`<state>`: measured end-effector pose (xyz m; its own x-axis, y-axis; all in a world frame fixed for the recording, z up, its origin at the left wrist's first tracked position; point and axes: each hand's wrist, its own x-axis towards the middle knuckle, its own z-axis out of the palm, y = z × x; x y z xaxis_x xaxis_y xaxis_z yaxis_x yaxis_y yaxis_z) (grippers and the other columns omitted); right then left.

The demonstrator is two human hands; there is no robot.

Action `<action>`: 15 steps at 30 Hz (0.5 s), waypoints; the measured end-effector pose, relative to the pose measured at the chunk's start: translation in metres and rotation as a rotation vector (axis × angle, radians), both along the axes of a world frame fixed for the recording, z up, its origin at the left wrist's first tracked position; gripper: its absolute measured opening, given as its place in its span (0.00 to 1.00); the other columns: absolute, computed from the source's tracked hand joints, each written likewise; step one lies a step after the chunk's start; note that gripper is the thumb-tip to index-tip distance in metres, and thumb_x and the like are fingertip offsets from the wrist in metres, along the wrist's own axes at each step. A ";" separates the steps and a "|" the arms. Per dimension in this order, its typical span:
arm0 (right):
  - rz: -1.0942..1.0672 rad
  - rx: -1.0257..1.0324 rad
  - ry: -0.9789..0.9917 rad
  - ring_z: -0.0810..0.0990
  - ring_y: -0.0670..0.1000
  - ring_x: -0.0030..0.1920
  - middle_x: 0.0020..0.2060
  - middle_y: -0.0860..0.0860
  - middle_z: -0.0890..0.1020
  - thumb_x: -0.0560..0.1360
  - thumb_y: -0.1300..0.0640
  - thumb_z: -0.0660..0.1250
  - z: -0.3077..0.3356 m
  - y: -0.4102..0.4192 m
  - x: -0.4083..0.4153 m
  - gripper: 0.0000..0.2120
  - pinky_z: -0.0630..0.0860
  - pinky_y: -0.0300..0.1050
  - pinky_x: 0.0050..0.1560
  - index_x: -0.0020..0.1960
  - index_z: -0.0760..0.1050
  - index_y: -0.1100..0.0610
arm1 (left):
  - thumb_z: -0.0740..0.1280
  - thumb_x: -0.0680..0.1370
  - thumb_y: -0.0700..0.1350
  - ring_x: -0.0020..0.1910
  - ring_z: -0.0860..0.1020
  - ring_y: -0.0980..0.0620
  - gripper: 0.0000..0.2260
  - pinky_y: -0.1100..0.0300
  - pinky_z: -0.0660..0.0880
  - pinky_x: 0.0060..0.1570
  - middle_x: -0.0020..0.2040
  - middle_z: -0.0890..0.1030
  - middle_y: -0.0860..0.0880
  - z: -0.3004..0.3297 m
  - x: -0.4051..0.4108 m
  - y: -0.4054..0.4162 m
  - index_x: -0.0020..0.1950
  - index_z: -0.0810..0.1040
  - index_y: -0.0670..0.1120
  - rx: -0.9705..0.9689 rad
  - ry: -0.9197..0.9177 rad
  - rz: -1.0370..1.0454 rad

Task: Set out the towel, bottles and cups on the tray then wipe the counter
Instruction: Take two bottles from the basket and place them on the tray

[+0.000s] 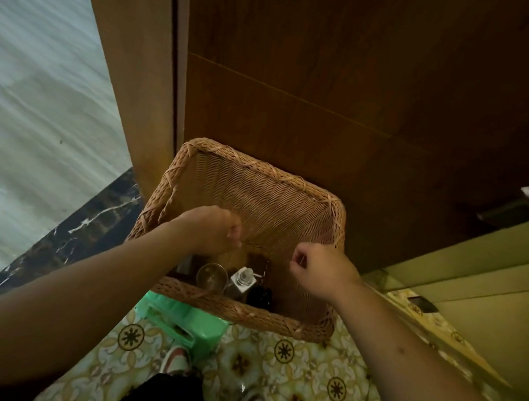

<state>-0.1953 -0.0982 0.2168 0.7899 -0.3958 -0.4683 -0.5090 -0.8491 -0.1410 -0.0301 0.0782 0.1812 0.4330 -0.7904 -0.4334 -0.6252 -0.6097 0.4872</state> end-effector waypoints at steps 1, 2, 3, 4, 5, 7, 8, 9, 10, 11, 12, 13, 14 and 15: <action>0.001 0.010 0.020 0.80 0.51 0.45 0.44 0.47 0.82 0.78 0.49 0.66 -0.007 -0.003 0.003 0.05 0.80 0.49 0.44 0.47 0.78 0.47 | 0.65 0.78 0.52 0.46 0.78 0.52 0.06 0.53 0.76 0.49 0.44 0.80 0.53 -0.006 0.001 -0.004 0.43 0.77 0.54 0.015 0.008 -0.008; 0.002 0.019 0.041 0.80 0.50 0.45 0.44 0.47 0.82 0.78 0.49 0.66 -0.015 -0.006 0.007 0.04 0.80 0.49 0.45 0.47 0.78 0.47 | 0.64 0.78 0.52 0.46 0.78 0.51 0.07 0.52 0.77 0.49 0.44 0.80 0.52 -0.013 0.002 -0.008 0.42 0.77 0.53 0.040 0.016 -0.017; 0.007 0.029 0.064 0.80 0.50 0.46 0.44 0.47 0.82 0.78 0.48 0.66 -0.024 -0.008 0.010 0.04 0.80 0.50 0.46 0.47 0.79 0.47 | 0.62 0.79 0.51 0.46 0.79 0.49 0.08 0.50 0.78 0.49 0.43 0.80 0.51 -0.019 0.002 -0.013 0.42 0.76 0.50 0.068 0.019 -0.030; 0.014 0.042 0.088 0.80 0.50 0.46 0.45 0.46 0.82 0.78 0.48 0.67 -0.034 -0.011 0.014 0.04 0.80 0.50 0.47 0.47 0.79 0.47 | 0.61 0.79 0.50 0.46 0.79 0.48 0.09 0.50 0.78 0.50 0.43 0.80 0.49 -0.025 0.002 -0.017 0.43 0.76 0.48 0.096 0.018 -0.047; 0.021 0.056 0.115 0.80 0.50 0.46 0.45 0.46 0.82 0.77 0.48 0.67 -0.043 -0.013 0.017 0.04 0.79 0.49 0.46 0.47 0.79 0.46 | 0.60 0.80 0.50 0.48 0.79 0.47 0.09 0.50 0.77 0.50 0.44 0.80 0.48 -0.031 0.000 -0.021 0.45 0.76 0.47 0.116 0.019 -0.062; 0.040 0.088 0.176 0.80 0.50 0.46 0.45 0.46 0.82 0.76 0.49 0.68 -0.064 -0.018 0.024 0.02 0.75 0.46 0.40 0.46 0.78 0.46 | 0.60 0.80 0.49 0.51 0.79 0.45 0.08 0.50 0.76 0.53 0.49 0.82 0.46 -0.044 -0.004 -0.029 0.47 0.75 0.48 0.138 0.044 -0.076; 0.050 0.106 0.209 0.79 0.50 0.46 0.46 0.47 0.81 0.76 0.50 0.69 -0.074 -0.021 0.027 0.01 0.73 0.45 0.39 0.46 0.77 0.46 | 0.60 0.80 0.50 0.53 0.79 0.45 0.08 0.50 0.76 0.55 0.51 0.82 0.45 -0.051 -0.007 -0.033 0.49 0.76 0.48 0.163 0.057 -0.094; 0.055 0.123 0.240 0.78 0.50 0.46 0.46 0.47 0.80 0.76 0.50 0.69 -0.085 -0.023 0.030 0.01 0.72 0.45 0.40 0.47 0.77 0.46 | 0.61 0.80 0.50 0.55 0.79 0.45 0.10 0.50 0.76 0.56 0.54 0.82 0.45 -0.057 -0.011 -0.037 0.53 0.78 0.46 0.199 0.063 -0.121; 0.056 0.144 0.267 0.78 0.50 0.47 0.46 0.47 0.79 0.76 0.51 0.69 -0.095 -0.026 0.032 0.02 0.72 0.45 0.41 0.49 0.78 0.47 | 0.64 0.80 0.50 0.56 0.79 0.45 0.11 0.50 0.76 0.57 0.57 0.81 0.45 -0.063 -0.014 -0.042 0.57 0.78 0.45 0.243 0.060 -0.146; 0.052 0.169 0.289 0.77 0.50 0.46 0.46 0.47 0.78 0.76 0.52 0.70 -0.107 -0.030 0.034 0.05 0.71 0.44 0.40 0.52 0.79 0.47 | 0.67 0.79 0.49 0.57 0.78 0.45 0.13 0.51 0.76 0.56 0.59 0.80 0.46 -0.070 -0.017 -0.046 0.61 0.77 0.45 0.280 0.057 -0.162; 0.047 0.194 0.310 0.76 0.50 0.45 0.47 0.48 0.78 0.77 0.53 0.69 -0.117 -0.033 0.034 0.08 0.70 0.43 0.38 0.55 0.80 0.49 | 0.69 0.77 0.48 0.58 0.78 0.44 0.16 0.52 0.75 0.54 0.60 0.79 0.46 -0.076 -0.020 -0.050 0.63 0.76 0.46 0.302 0.059 -0.172; 0.046 0.216 0.336 0.76 0.50 0.45 0.48 0.49 0.78 0.77 0.53 0.69 -0.128 -0.035 0.035 0.09 0.69 0.42 0.35 0.58 0.80 0.50 | 0.70 0.76 0.47 0.59 0.77 0.44 0.18 0.53 0.74 0.52 0.61 0.79 0.46 -0.083 -0.023 -0.054 0.65 0.75 0.46 0.308 0.068 -0.165; 0.053 0.232 0.367 0.77 0.51 0.44 0.49 0.50 0.79 0.78 0.53 0.69 -0.138 -0.038 0.036 0.10 0.69 0.42 0.34 0.59 0.80 0.52 | 0.71 0.76 0.48 0.60 0.77 0.43 0.19 0.53 0.73 0.51 0.62 0.78 0.46 -0.090 -0.026 -0.058 0.66 0.74 0.47 0.310 0.083 -0.141; 0.064 0.240 0.398 0.77 0.51 0.45 0.52 0.52 0.81 0.79 0.54 0.68 -0.148 -0.039 0.037 0.12 0.71 0.42 0.36 0.61 0.80 0.53 | 0.71 0.76 0.48 0.60 0.77 0.43 0.20 0.52 0.73 0.51 0.63 0.78 0.45 -0.095 -0.028 -0.062 0.66 0.73 0.47 0.319 0.097 -0.115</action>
<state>-0.1585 -0.1374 0.0692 0.5491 -0.1955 -0.8126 -0.5114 -0.8476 -0.1417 -0.0583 0.0161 0.0860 0.2939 -0.6497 -0.7011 -0.6587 -0.6692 0.3439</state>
